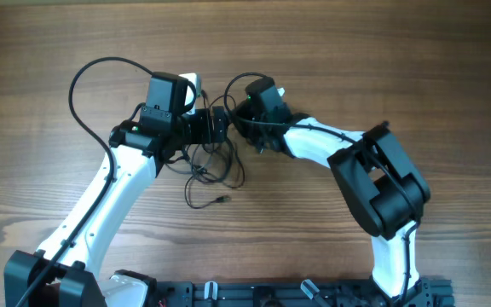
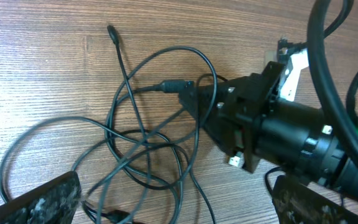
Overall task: Untangle cables
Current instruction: 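Pull the right gripper rightward and lay the cables on the table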
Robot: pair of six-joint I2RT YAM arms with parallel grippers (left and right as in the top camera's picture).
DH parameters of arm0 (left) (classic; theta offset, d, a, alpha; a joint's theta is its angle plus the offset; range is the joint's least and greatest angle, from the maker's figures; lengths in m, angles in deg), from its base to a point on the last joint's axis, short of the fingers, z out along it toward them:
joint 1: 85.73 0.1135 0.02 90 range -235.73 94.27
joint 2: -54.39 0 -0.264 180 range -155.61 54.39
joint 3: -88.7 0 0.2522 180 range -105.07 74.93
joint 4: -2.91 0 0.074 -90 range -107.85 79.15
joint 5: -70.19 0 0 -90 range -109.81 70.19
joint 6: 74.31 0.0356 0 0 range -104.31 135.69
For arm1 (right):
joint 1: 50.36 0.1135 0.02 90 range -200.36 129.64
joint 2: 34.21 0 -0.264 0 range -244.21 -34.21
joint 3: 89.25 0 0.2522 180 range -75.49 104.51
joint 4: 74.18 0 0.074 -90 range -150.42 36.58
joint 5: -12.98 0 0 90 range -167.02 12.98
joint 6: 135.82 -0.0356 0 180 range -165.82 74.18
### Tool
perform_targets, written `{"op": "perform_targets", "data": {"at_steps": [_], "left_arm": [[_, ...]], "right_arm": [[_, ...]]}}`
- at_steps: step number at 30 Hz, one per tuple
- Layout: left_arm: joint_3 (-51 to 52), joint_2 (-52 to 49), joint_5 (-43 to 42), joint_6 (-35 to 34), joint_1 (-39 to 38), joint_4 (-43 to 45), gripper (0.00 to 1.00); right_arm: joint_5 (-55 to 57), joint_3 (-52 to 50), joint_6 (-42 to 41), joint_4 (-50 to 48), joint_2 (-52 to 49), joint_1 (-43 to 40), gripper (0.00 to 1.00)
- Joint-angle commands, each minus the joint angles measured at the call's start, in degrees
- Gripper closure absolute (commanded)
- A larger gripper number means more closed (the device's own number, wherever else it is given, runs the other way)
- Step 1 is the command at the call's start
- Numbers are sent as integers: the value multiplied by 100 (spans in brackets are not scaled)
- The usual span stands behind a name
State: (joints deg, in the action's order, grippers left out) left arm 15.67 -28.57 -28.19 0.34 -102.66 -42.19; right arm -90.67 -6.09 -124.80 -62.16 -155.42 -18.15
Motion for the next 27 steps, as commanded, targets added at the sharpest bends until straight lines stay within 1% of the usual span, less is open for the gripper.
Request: {"op": "perform_targets", "data": {"at_steps": [1,2,5,6,8,10,13,14,15,16,17,18,20,21,22,23,24,25,27], "left_arm": [[17,-9,31,-50,-22,-118,0],[17,-9,-98,-50,-22,-195,0],[17,-9,-730,-37,-22,-278,0],[17,-9,-1095,146,-22,-275,0],[17,-33,-1193,380,-111,-256,0],[17,-118,-1191,450,-267,-105,0],[17,-345,-1191,442,-570,282,0],[17,-426,-1145,319,-662,435,0],[17,-492,-898,-157,-721,564,0],[17,-522,-584,-621,-748,614,3],[17,-531,-365,-863,-765,619,10],[17,-535,-358,-918,-776,643,15],[17,-535,-354,-955,-817,675,21],[17,-535,-354,-981,-831,695,33],[17,-538,-352,-979,-876,699,60],[17,-557,-352,-975,-918,693,71],[17,-601,-348,-946,-953,693,94],[17,-645,-234,-933,-960,662,96],[17,-695,929,-955,-914,315,96]], "right_arm": [[-363,-31,1661,911,887,-494,96],[-520,-31,2310,1338,1449,-605,95],[-1021,-31,3224,1998,2328,-636,95],[-1268,-31,3541,2170,2496,-636,96],[-1432,-31,3847,2490,2721,-636,95],[-1801,-31,4271,2603,2865,-636,95],[-1851,-31,4354,2691,2983,-636,95],[-1840,-31,4452,2695,2994,-632,95],[-1840,-31,4522,2745,3005,-603,95],[-1838,-31,4603,2785,3012,-599,95],[-1838,-31,4599,2798,3027,-599,95],[-1838,-31,4597,2793,3047,-599,95],[-1838,-31,4601,2798,3163,-599,95],[-1838,-31,4601,2793,3244,-599,95],[-1823,-31,4603,2778,3362,-603,95],[-1700,-24,4612,2793,3484,-605,95],[-1486,-20,4752,2822,3692,-634,95],[-1309,4,4861,2894,3888,-708,95],[-1139,15,5031,3034,4478,-1274,95]]}}
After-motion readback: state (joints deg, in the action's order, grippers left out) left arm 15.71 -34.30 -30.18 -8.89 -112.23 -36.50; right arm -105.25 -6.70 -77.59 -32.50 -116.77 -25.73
